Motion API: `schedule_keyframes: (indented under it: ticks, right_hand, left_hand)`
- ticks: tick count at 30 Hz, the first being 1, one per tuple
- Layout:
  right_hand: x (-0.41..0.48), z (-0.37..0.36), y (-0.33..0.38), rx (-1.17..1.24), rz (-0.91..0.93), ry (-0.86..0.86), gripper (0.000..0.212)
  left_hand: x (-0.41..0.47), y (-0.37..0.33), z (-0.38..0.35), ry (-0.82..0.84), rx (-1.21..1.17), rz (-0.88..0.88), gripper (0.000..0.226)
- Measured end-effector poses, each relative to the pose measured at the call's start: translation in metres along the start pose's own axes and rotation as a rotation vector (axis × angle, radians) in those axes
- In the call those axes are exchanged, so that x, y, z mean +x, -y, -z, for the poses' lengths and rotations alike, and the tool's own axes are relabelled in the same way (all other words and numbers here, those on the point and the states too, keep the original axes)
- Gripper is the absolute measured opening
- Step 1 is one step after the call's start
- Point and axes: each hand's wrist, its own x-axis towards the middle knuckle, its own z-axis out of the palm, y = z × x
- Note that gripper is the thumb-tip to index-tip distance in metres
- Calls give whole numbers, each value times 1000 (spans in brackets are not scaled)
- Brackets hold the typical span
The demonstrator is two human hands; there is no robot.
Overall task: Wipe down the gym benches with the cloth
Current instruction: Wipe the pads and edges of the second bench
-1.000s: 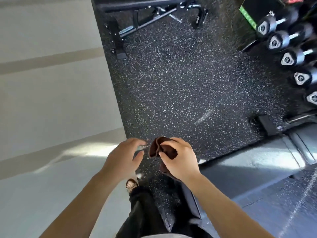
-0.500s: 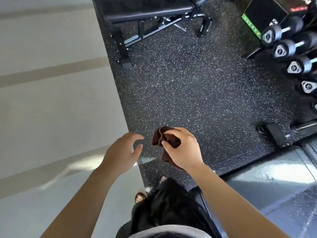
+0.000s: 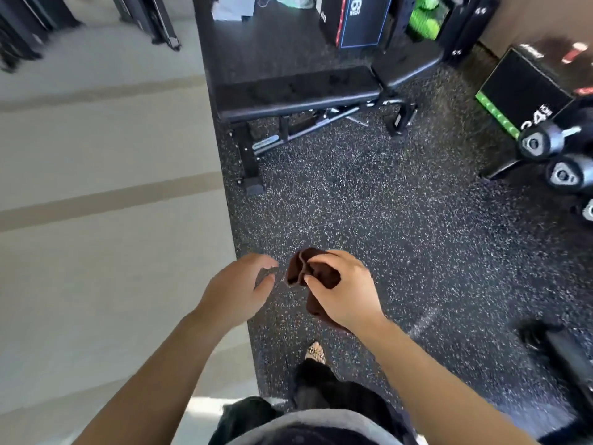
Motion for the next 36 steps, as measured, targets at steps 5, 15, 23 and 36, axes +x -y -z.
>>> schedule_keyframes:
  ticks: [5, 15, 23, 36]
  right_hand:
    - [93, 1, 14, 13, 16, 30, 23]
    - [298, -37, 54, -25, 27, 31, 24]
    - [456, -57, 102, -12, -30, 14, 20]
    - [722, -84, 90, -35, -30, 205, 24]
  left_hand:
    - [74, 8, 42, -66, -30, 43, 29]
    - [260, 90, 112, -37, -45, 62, 28]
    - [405, 152, 202, 14, 7, 40, 28]
    - [613, 203, 257, 60, -26, 206, 27]
